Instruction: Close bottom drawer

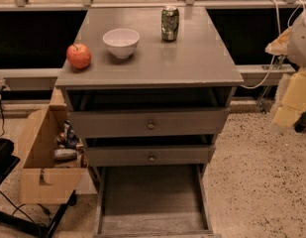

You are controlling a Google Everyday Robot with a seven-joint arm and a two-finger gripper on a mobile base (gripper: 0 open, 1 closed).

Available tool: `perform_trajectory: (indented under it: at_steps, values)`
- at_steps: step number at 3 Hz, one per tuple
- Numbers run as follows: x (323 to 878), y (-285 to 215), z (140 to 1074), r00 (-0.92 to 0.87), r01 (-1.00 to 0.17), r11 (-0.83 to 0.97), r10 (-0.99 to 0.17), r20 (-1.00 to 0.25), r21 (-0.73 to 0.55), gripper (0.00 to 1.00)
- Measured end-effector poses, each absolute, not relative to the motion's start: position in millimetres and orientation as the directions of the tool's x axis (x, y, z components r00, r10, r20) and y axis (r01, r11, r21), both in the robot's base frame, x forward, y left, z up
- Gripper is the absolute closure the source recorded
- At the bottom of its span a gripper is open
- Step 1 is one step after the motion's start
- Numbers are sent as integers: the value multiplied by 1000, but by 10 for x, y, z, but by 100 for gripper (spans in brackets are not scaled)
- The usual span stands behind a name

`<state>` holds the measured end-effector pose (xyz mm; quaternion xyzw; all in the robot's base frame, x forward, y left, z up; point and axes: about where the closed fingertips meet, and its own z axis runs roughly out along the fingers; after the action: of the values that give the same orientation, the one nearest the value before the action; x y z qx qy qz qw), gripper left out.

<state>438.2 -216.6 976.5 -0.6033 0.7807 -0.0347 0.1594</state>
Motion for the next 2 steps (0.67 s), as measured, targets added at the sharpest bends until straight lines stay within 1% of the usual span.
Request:
perform_trajectory:
  at_steps: [2]
  values:
    - [4311, -2186, 9634, -216, -927, 268, -953, -212, -261, 0]
